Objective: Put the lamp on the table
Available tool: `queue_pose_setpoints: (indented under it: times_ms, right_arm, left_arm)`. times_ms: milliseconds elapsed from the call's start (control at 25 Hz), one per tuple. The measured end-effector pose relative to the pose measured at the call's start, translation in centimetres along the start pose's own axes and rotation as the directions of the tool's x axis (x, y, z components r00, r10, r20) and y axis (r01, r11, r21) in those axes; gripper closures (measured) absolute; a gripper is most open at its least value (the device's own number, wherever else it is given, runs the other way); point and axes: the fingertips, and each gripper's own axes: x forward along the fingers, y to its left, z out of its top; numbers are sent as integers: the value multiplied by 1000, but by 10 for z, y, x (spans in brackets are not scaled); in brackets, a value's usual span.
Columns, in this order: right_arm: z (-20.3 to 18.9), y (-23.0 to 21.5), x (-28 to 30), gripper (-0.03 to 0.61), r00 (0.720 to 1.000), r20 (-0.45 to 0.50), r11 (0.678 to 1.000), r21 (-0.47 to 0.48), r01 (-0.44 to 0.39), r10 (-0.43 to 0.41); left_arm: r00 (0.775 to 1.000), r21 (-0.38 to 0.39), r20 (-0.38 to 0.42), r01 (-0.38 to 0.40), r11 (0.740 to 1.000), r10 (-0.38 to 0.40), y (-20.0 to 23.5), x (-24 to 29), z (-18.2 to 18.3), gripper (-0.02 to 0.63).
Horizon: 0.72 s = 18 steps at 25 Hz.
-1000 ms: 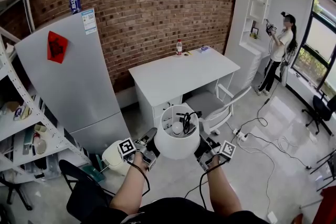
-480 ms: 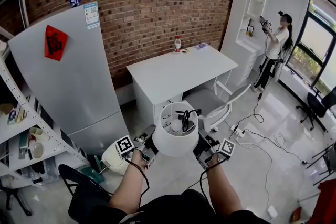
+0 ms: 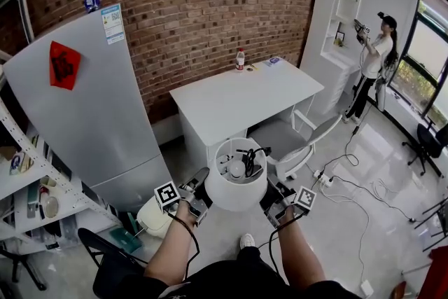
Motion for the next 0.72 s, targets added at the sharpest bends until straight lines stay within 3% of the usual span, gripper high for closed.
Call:
queue_pose_setpoints:
  times_ms: [720]
  right_arm:
    - [177,-25,112,448,994,-93,998,23,-64,65]
  left_arm:
    - [995,57,99,2,998,-8,5,180,58,408]
